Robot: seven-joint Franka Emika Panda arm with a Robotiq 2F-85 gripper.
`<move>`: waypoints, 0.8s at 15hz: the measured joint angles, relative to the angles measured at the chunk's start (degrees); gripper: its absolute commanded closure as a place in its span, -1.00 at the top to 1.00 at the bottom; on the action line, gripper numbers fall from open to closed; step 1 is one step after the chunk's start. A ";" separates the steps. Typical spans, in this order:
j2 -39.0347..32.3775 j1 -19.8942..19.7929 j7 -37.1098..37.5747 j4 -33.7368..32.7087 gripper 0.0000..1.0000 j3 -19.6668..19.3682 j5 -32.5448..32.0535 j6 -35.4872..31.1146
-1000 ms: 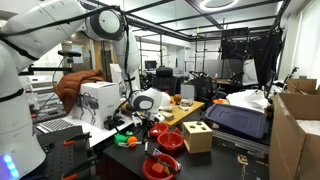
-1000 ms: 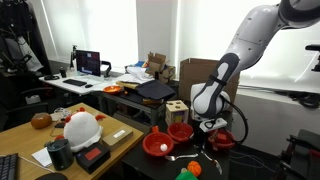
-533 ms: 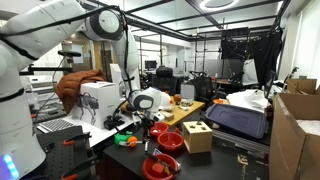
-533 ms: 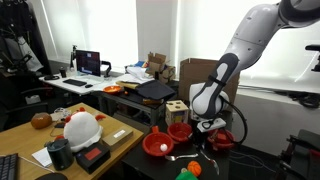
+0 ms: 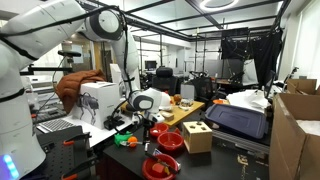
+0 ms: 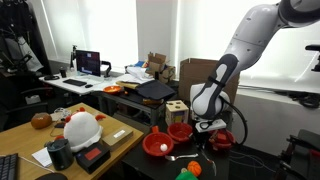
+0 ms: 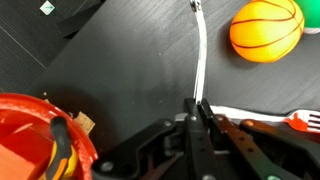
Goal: Remove the fork from the orange plate and put it on the table
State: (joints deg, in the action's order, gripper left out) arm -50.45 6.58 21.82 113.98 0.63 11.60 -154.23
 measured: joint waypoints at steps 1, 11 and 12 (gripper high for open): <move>-0.03 0.00 0.13 0.00 -0.36 -0.21 0.33 0.02; -0.11 0.00 1.22 -1.01 1.00 -0.66 1.19 0.02; -0.11 -0.04 1.14 -1.24 1.00 -0.58 1.19 0.02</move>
State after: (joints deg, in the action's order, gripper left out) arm -50.56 6.54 22.96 112.74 0.05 12.78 -154.20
